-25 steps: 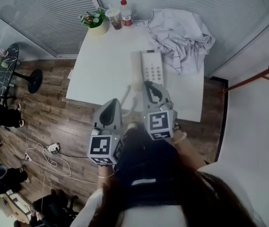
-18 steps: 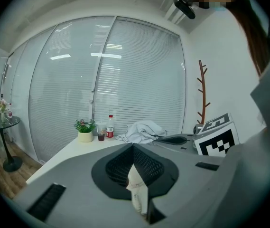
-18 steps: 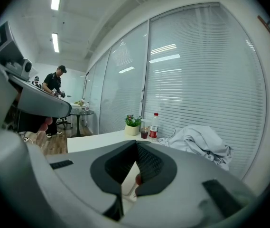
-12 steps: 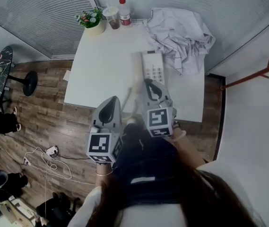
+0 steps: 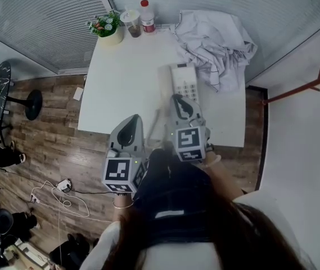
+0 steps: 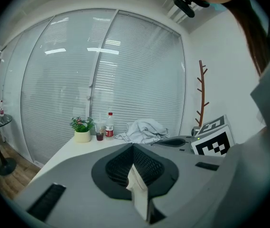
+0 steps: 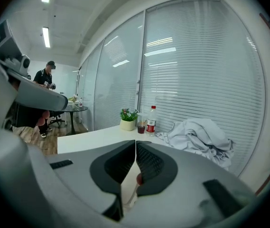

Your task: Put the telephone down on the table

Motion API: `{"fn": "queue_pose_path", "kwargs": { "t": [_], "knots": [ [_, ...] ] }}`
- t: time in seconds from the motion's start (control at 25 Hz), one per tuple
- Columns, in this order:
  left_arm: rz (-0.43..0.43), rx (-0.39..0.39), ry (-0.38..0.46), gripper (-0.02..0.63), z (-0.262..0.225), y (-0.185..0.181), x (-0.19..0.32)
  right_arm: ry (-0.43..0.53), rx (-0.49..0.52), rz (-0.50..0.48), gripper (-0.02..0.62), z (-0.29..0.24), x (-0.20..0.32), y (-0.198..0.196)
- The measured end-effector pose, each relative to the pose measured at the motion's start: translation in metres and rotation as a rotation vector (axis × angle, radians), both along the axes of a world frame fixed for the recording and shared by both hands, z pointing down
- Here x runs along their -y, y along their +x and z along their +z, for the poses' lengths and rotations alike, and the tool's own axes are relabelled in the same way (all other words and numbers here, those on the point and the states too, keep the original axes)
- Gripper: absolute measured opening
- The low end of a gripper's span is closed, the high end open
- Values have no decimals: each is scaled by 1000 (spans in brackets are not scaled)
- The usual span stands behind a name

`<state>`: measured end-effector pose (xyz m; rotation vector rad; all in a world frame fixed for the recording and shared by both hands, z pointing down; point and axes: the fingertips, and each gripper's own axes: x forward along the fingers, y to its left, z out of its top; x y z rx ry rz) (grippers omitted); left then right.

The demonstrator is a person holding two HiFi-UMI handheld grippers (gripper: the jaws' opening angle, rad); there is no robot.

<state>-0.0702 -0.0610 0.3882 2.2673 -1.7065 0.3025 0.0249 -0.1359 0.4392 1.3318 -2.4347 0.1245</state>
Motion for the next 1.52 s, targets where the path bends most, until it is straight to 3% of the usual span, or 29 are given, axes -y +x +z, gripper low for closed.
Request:
{"fn": "queue_pose_path", "kwargs": {
  "t": [0.64, 0.72, 1.52],
  "knots": [
    [37, -3, -26, -3, 13, -16, 27, -63, -14, 5, 60, 26, 25, -15],
    [40, 0, -37, -3, 17, -18, 28, -80, -16, -2, 107, 31, 26, -17],
    [55, 11, -77, -3, 30, -39, 39, -201, -57, 28, 213, 73, 46, -27]
  ]
}}
